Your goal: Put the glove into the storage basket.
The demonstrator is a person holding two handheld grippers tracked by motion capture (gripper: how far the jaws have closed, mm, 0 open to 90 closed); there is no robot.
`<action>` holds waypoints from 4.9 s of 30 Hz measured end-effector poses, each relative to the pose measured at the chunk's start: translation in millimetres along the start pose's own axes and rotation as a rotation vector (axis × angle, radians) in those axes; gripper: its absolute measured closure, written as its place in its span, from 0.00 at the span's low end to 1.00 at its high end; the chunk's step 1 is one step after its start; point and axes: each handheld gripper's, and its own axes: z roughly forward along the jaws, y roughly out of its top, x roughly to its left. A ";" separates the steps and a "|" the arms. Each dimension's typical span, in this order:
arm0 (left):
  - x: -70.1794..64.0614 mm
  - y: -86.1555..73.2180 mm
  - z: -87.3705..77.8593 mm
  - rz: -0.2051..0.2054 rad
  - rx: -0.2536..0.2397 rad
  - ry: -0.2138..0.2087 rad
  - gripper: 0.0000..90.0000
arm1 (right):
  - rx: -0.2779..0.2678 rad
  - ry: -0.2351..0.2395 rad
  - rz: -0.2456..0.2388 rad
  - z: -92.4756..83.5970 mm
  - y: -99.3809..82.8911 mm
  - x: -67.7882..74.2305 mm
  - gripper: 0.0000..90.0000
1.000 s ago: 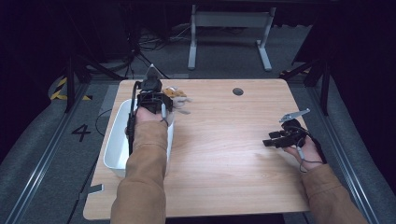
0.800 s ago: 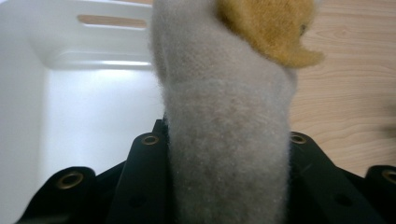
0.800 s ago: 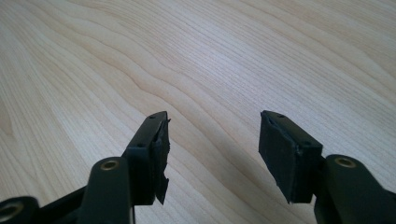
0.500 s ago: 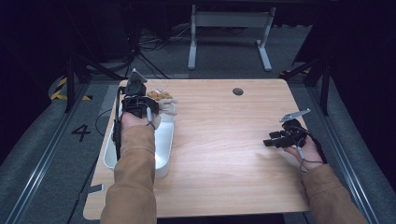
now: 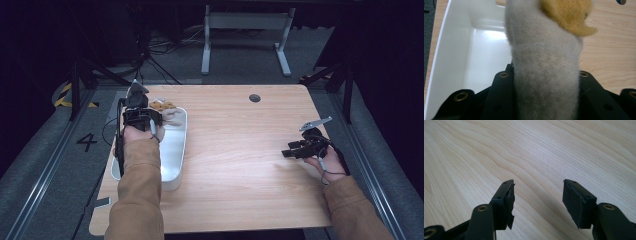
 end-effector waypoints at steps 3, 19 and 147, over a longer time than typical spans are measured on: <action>4.3 -4.8 3.4 -0.002 0.002 -0.001 0.75 | 0.002 0.001 0.002 0.4 0.2 0.5 0.48; 30.1 -27.8 34.3 -0.049 0.033 -0.011 0.74 | 0.013 0.007 -0.001 4.1 0.4 1.7 0.48; -66.0 -42.9 40.4 0.407 -0.206 -0.292 0.00 | 0.033 0.004 -0.021 8.6 -5.9 4.5 0.44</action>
